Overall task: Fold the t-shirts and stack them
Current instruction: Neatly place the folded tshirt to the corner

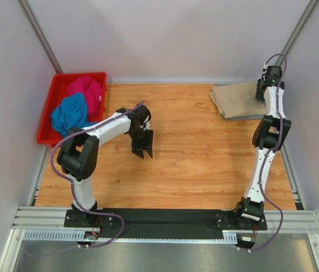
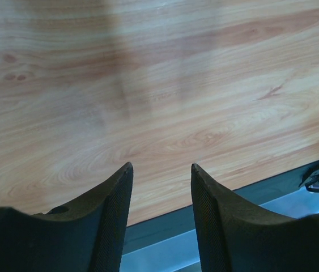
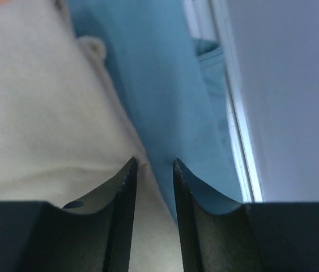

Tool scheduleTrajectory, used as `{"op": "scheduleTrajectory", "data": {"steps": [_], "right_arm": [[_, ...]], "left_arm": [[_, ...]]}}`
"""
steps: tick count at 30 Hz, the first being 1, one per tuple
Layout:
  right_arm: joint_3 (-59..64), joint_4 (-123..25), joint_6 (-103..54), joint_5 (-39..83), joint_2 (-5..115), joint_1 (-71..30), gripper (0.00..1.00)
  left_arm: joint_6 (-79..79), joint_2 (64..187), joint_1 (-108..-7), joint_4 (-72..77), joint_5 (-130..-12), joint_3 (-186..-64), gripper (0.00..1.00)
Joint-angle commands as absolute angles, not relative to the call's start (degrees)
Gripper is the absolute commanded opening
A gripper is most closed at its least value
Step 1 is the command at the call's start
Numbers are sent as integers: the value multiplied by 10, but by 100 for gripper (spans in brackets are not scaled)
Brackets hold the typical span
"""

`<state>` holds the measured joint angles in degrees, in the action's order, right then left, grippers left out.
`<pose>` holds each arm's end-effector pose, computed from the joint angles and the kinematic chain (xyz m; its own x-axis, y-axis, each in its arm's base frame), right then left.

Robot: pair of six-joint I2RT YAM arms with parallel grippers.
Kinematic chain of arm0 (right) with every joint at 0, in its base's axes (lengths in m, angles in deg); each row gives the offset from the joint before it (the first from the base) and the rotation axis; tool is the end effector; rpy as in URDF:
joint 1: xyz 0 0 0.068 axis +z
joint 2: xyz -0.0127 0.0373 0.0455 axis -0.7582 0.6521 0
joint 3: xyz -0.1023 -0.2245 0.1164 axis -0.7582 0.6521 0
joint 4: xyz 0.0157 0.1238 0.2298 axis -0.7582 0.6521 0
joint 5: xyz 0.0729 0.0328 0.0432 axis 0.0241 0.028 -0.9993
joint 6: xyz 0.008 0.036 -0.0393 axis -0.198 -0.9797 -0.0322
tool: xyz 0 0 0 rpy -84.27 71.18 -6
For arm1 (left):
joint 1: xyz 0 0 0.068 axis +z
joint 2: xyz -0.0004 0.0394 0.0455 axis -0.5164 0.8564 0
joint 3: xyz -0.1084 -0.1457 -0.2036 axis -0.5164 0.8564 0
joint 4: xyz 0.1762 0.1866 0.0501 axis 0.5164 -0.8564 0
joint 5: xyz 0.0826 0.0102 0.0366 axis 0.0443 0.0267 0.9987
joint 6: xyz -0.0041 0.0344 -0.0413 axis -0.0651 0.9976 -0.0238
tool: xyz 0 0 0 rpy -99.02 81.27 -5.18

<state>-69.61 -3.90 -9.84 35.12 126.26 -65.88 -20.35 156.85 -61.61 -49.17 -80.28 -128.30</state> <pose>0.5477 -0.1668 0.1905 -0.7813 0.0907 -0.6175 0.2414 0.9563 -0.1650 0.2987 -0.1886 0.1861 -0.9998 0.0097 0.0191 0.0026 0.9405 -0.3398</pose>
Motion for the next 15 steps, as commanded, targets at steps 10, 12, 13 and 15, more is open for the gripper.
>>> {"op": "scheduleTrajectory", "data": {"steps": [10, 12, 13, 15], "right_arm": [[-657, -84, -173, 148, 1165, -708, 61], [-651, -74, -173, 118, 1163, -712, 57], [-638, -74, -173, 86, 1156, -710, 53], [-626, -76, -173, 63, 1150, -703, 50]], "left_arm": [[-187, 1592, -624, -532, -787, -1389, 53], [-186, 1585, -624, -519, -793, -1371, 53], [-186, 1581, -624, -516, -796, -1365, 53], [-183, 1577, -624, -510, -796, -1355, 53]]}}
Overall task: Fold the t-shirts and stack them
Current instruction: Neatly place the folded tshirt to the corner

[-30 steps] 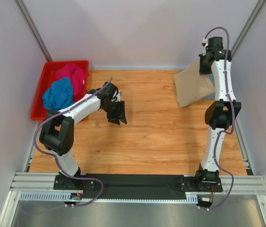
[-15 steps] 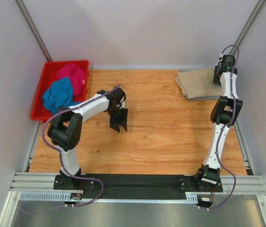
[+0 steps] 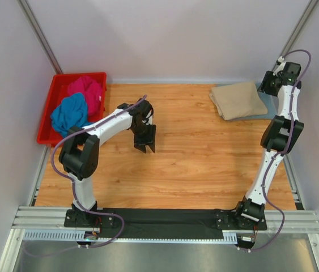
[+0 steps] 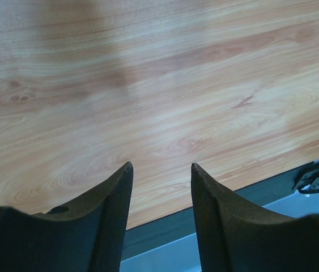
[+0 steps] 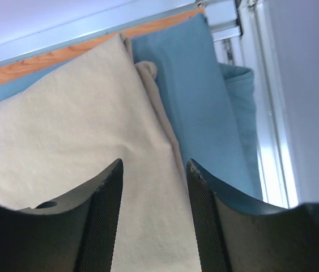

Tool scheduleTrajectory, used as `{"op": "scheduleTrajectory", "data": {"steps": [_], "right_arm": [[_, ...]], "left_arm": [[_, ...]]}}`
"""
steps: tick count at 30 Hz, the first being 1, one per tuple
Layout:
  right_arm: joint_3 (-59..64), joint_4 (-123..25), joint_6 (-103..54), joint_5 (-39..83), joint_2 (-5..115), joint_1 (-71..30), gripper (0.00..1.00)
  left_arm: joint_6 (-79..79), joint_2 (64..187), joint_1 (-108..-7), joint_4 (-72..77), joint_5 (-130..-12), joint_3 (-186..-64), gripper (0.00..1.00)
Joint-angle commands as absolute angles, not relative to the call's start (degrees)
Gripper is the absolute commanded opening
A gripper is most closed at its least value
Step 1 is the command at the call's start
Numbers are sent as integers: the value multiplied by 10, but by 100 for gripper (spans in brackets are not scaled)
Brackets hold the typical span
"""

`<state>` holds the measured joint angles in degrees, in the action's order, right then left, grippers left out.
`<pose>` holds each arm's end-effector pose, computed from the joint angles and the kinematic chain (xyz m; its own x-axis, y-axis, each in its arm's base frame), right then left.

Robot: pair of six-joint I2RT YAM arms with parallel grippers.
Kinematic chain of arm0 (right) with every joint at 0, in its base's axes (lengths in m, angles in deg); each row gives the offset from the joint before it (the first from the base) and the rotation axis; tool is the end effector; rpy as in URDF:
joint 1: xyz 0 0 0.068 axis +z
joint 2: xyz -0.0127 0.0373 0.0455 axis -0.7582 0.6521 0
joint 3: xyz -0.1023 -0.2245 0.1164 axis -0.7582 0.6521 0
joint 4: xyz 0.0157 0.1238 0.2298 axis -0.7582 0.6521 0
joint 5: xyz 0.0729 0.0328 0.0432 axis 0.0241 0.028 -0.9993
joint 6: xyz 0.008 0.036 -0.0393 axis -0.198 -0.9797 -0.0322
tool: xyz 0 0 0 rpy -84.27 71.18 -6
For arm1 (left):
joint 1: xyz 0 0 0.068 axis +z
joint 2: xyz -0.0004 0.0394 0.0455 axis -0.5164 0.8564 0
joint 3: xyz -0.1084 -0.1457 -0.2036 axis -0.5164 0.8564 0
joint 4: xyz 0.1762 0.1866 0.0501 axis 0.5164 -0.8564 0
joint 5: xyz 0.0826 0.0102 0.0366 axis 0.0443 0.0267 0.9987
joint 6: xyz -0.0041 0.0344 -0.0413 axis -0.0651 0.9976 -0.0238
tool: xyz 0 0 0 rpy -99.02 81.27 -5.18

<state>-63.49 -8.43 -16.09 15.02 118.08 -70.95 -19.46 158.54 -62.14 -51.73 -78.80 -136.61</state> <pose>0.5236 -0.1983 0.2407 -0.6513 0.2293 -0.7233 0.1751 0.9730 0.1507 0.3162 -0.2019 0.2134 -0.9978 0.0281 -0.0603 0.0476 0.9351 -0.3513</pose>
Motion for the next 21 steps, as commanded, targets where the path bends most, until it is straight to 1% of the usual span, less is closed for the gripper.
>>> {"op": "scheduleTrajectory", "data": {"steps": [1, 3, 4, 5, 8, 9, 12, 16, 21], "right_arm": [[-623, -73, -193, 66, 1149, -700, 49], [-604, -80, -202, 55, 1146, -702, 54], [-594, -91, -216, 34, 1145, -706, 61], [-587, -119, -220, 20, 1152, -713, 63], [-620, -149, -236, -16, 1189, -729, 65], [-660, -153, -239, -27, 1219, -732, 66], [-696, -183, -253, -61, 1258, -741, 68], [-641, -256, -267, -67, 1242, -743, 70], [-666, -256, -273, -54, 1278, -743, 70]], "left_arm": [[-183, 1575, -624, -509, -795, -1352, 53], [-178, 1571, -624, -507, -796, -1347, 53], [-176, 1569, -624, -506, -797, -1345, 53], [-175, 1566, -624, -506, -796, -1343, 53], [-170, 1550, -624, -493, -792, -1315, 53], [-170, 1546, -624, -487, -790, -1294, 53], [-172, 1538, -624, -478, -791, -1260, 53], [-178, 1528, -624, -476, -792, -1241, 53], [-191, 1529, -624, -475, -794, -1264, 53]]}}
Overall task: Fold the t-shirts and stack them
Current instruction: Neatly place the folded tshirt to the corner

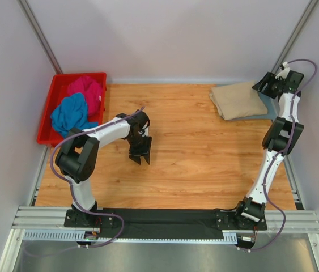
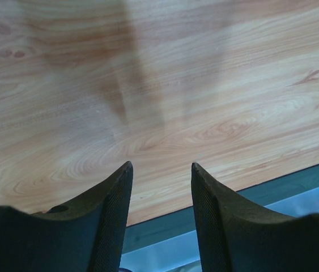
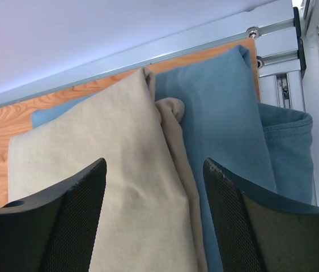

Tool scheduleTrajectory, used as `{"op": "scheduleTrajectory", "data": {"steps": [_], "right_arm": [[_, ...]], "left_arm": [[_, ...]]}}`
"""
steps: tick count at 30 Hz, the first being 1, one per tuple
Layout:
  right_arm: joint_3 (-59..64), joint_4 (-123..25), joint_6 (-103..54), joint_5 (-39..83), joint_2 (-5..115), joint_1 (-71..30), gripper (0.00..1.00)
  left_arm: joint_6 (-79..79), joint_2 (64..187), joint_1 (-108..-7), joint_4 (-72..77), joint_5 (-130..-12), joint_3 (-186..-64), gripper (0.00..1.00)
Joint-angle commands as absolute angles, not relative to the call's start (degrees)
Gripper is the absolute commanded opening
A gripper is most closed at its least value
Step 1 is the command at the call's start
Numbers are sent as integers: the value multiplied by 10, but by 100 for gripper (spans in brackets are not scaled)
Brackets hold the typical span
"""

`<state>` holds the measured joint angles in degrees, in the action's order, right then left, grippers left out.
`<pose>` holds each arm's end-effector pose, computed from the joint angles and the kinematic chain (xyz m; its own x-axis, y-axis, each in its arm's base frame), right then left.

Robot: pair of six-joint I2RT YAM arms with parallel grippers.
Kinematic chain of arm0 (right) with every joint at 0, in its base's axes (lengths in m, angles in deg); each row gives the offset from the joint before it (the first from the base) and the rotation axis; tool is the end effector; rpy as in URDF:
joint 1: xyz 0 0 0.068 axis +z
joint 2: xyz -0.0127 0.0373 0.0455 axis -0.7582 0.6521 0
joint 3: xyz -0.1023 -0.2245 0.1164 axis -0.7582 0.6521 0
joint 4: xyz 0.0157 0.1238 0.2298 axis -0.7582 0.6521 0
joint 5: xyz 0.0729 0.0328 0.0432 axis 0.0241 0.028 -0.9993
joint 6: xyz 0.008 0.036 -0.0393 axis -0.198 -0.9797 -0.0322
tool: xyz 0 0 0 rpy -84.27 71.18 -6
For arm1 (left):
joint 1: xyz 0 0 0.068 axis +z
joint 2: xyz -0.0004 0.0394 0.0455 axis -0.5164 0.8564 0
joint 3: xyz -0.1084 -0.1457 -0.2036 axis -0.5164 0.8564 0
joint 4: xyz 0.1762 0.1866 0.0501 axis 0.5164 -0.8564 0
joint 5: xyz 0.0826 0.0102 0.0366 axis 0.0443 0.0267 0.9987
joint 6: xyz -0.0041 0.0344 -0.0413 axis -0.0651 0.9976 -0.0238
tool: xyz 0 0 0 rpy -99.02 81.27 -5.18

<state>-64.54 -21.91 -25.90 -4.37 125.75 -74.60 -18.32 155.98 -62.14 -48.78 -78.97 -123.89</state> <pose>0.5391 -0.2329 0.1946 -0.5470 0.3899 -0.7408 0.0353 0.8949 0.4449 0.2847 -0.1830 0.1715 -0.9978 0.0479 0.0448 0.0326 0.9545 -0.2965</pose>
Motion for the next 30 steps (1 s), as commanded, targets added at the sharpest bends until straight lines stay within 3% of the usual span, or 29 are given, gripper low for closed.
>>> {"op": "scheduleTrajectory", "data": {"steps": [1, 8, 12, 13, 19, 23, 30], "right_arm": [[-667, -254, -273, -55, 1287, -743, 70], [-666, -275, -277, -105, 1303, -744, 65], [-664, -293, -282, -109, 1299, -744, 44], [-660, -301, -285, -113, 1296, -744, 33], [-610, -370, -321, -120, 1257, -744, 1], [-592, -392, -346, -123, 1240, -744, 0], [-441, -513, -388, -101, 1154, -747, 0]], "left_arm": [[-193, 1532, -624, -473, -797, -1266, 53], [-209, 1529, -628, -462, -806, -1253, 52], [-210, 1530, -630, -463, -805, -1256, 52], [-210, 1531, -630, -465, -804, -1258, 52], [-206, 1531, -632, -470, -801, -1266, 52], [-206, 1535, -633, -469, -805, -1269, 51], [-205, 1532, -633, -469, -804, -1272, 51]]}}
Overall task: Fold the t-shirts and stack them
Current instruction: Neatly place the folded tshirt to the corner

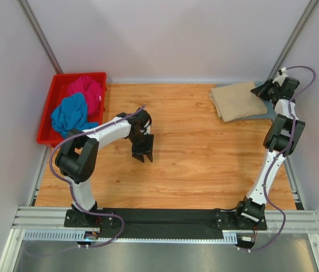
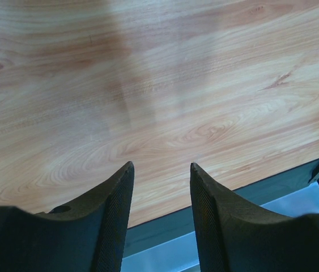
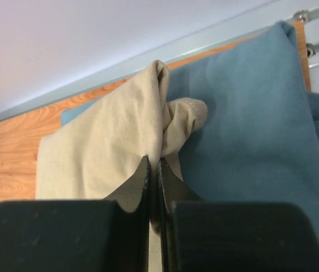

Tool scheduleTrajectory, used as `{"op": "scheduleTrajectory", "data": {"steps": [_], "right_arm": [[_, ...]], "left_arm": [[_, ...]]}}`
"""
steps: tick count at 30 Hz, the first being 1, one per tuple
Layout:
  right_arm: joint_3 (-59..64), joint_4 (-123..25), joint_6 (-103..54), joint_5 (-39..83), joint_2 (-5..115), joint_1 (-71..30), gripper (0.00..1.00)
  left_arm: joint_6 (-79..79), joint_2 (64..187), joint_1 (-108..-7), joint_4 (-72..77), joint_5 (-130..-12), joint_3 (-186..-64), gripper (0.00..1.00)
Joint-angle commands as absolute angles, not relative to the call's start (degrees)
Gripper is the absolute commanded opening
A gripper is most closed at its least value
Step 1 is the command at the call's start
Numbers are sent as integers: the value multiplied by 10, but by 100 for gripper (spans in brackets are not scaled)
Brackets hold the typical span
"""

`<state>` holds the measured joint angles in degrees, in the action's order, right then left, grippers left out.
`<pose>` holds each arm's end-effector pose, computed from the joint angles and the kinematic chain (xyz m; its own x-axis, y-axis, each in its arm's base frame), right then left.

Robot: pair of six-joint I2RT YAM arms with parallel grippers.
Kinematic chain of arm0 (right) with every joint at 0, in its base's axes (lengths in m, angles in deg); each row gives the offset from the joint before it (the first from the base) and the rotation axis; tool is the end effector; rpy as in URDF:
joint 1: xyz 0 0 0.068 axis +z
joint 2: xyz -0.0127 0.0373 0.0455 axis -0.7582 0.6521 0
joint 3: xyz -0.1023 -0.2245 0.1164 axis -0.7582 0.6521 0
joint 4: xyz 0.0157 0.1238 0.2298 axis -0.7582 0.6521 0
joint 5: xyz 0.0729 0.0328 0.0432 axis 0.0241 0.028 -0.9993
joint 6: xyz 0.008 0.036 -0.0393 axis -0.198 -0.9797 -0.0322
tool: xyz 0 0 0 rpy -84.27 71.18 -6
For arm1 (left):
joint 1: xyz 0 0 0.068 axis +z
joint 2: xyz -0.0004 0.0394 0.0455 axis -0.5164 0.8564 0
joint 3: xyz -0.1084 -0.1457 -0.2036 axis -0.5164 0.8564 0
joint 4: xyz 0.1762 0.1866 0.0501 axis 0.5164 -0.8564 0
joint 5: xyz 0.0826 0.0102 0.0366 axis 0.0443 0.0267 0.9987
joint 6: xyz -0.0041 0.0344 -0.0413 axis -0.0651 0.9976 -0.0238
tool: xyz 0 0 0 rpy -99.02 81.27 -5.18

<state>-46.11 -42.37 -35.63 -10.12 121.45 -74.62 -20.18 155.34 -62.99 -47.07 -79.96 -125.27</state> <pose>0.5328 -0.2270 0.1603 -0.4909 0.4955 -0.7166 -0.0111 0.8189 0.5739 0.2876 -0.1915 0.1818 -0.9993 0.0357 0.0066 0.0313 0.9398 -0.3402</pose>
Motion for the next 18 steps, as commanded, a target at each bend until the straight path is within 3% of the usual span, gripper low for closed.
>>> {"op": "scheduleTrajectory", "data": {"steps": [1, 5, 8, 9, 11, 12, 15, 18], "right_arm": [[-433, -521, -391, -95, 1150, -748, 0], [-432, -525, -398, -73, 1164, -751, 0], [-457, -478, -398, -49, 1174, -755, 23], [-472, -463, -398, -40, 1174, -757, 36], [-483, -418, -400, -26, 1162, -759, 50], [-485, -398, -398, 5, 1153, -759, 63], [-459, -324, -403, 76, 1094, -758, 66], [-438, -261, -414, 104, 1034, -755, 62]], "left_arm": [[-204, 1532, -633, -470, -804, -1274, 51], [-206, 1530, -634, -471, -801, -1270, 51], [-208, 1522, -634, -473, -798, -1267, 51], [-209, 1519, -634, -479, -794, -1269, 51], [-209, 1508, -634, -486, -789, -1283, 51], [-209, 1505, -634, -493, -783, -1289, 51], [-206, 1489, -634, -508, -762, -1322, 51], [-198, 1486, -634, -514, -751, -1357, 52]]}}
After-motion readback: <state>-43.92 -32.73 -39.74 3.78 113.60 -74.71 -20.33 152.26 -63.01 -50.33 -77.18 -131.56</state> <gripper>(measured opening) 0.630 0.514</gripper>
